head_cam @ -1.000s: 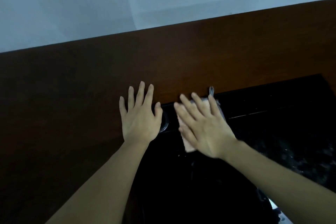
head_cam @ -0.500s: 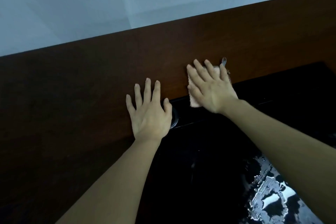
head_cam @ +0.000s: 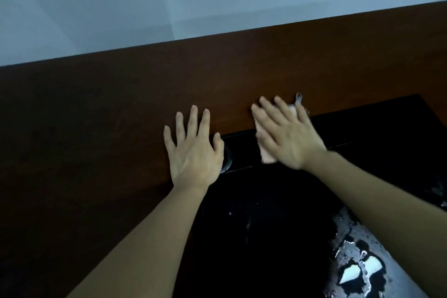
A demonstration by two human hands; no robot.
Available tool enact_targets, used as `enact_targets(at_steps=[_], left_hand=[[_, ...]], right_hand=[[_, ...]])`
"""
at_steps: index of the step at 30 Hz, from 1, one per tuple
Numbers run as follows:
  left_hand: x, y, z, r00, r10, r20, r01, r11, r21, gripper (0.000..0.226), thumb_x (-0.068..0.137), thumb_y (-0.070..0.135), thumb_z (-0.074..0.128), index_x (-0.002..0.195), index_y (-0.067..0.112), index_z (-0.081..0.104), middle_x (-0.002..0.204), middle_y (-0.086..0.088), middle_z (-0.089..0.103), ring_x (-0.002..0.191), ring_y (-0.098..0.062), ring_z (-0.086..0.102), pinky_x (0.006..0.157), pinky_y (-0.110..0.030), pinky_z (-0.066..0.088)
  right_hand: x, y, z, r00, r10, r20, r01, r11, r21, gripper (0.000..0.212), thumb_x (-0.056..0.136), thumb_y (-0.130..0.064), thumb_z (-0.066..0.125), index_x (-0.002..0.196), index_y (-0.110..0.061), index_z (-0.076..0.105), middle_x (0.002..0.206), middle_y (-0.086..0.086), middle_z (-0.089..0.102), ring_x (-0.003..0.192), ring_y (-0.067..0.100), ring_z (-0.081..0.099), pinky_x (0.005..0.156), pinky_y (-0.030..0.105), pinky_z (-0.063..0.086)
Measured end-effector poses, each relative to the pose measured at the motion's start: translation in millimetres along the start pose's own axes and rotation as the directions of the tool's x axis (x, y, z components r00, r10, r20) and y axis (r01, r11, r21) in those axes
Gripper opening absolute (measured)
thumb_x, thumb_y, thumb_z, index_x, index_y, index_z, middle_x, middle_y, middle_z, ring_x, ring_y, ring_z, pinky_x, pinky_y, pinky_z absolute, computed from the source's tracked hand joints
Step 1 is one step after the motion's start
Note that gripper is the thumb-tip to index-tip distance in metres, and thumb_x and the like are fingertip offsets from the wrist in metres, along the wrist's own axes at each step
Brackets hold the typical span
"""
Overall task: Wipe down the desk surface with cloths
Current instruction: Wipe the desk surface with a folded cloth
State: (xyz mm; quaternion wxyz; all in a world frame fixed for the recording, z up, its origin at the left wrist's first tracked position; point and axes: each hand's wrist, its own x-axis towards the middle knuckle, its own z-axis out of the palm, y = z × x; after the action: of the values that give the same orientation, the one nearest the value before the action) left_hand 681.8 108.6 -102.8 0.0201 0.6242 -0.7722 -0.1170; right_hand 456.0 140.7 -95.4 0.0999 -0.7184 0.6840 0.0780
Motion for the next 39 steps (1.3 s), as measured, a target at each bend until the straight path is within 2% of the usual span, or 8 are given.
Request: enact_targets(at_steps=[6,12,16,25,29,32,35,39], left_hand=[[0.0,0.5,-1.0,1.000,-0.015,0.003,0.015,1.000,0.001,0.061,0.104,0.048,0.020,0.161,0.033,0.006,0.170,0.008,-0.004,0.156,-0.022,-0.010,0.126,-0.051,-0.003],[0.5,1.6,-2.2,0.999,-0.032,0.015,0.032,0.999,0.000,0.062,0.104,0.047,0.023,0.162,0.034,0.006,0.170,0.008,-0.004,0.156,-0.021,-0.011,0.126,-0.051,-0.003],[-0.5,3.7,-2.5,0.999,-0.043,0.004,0.043,0.999,0.002,0.062,0.103,0.046,0.027,0.161,0.034,0.009,0.170,0.008,-0.001,0.156,-0.021,-0.008,0.126,-0.050,-0.002],[-2.2,2.4,0.4,0.998,-0.052,-0.035,0.052,0.998,-0.019,0.060,0.104,0.046,0.029,0.161,0.034,0.016,0.170,0.009,0.004,0.157,-0.018,-0.005,0.126,-0.048,-0.001],[-2.0,2.2,1.0,0.997,-0.062,-0.038,0.062,0.998,0.000,0.060,0.103,0.046,0.029,0.161,0.034,0.016,0.170,0.009,0.005,0.157,-0.019,-0.003,0.126,-0.048,0.000],[-2.4,2.4,2.4,0.997,-0.062,-0.050,0.062,0.998,-0.002,0.060,0.104,0.045,0.032,0.161,0.033,0.018,0.170,0.009,0.006,0.157,-0.019,-0.002,0.126,-0.049,0.001],[-3.4,2.9,3.8,0.996,-0.063,-0.059,0.062,0.998,-0.013,0.059,0.104,0.044,0.032,0.161,0.032,0.020,0.170,0.009,0.007,0.157,-0.019,-0.002,0.126,-0.049,0.001],[-2.4,2.5,3.1,0.997,-0.065,-0.051,0.064,0.998,-0.021,0.060,0.103,0.045,0.030,0.161,0.034,0.019,0.170,0.010,0.005,0.157,-0.017,-0.005,0.126,-0.048,-0.002]], right_hand=[[25.8,-6.0,-8.8,0.998,0.054,0.044,-0.054,0.998,-0.014,0.065,0.099,-0.055,-0.007,0.159,-0.032,-0.018,0.170,-0.003,-0.016,0.156,0.027,-0.016,0.122,0.058,-0.007],[-61.8,-19.8,17.0,0.946,-0.319,0.056,0.322,0.946,-0.036,0.065,0.106,-0.056,0.012,0.164,-0.025,0.012,0.170,0.003,0.009,0.157,0.033,0.008,0.121,0.062,0.009],[-48.1,0.5,11.7,0.885,-0.456,0.096,0.460,0.887,-0.031,0.065,0.105,-0.058,0.015,0.163,-0.031,0.006,0.171,-0.002,0.004,0.157,0.029,0.001,0.122,0.059,0.002],[60.9,37.5,-22.0,0.976,-0.208,0.060,0.210,0.977,-0.028,0.062,0.104,-0.055,0.003,0.159,-0.035,-0.018,0.169,-0.006,-0.017,0.155,0.024,-0.019,0.123,0.056,-0.010],[2.4,24.6,-5.0,0.947,-0.313,0.075,0.320,0.943,-0.098,0.066,0.100,-0.055,-0.004,0.160,-0.029,-0.016,0.170,0.000,-0.013,0.156,0.031,-0.013,0.122,0.062,-0.006],[-52.4,24.0,14.0,0.881,-0.468,0.069,0.472,0.880,-0.057,0.065,0.105,-0.055,0.012,0.163,-0.026,0.007,0.170,0.002,0.007,0.157,0.034,0.003,0.122,0.064,0.005],[-62.5,34.2,20.1,0.825,-0.554,0.111,0.559,0.829,-0.022,0.063,0.107,-0.057,0.015,0.163,-0.030,0.008,0.170,-0.001,0.008,0.157,0.031,0.003,0.121,0.060,0.004],[-16.8,46.1,3.6,0.895,-0.444,0.050,0.446,0.894,-0.037,0.065,0.102,-0.060,0.007,0.161,-0.037,-0.007,0.169,-0.008,-0.009,0.157,0.026,-0.010,0.123,0.057,-0.005]])
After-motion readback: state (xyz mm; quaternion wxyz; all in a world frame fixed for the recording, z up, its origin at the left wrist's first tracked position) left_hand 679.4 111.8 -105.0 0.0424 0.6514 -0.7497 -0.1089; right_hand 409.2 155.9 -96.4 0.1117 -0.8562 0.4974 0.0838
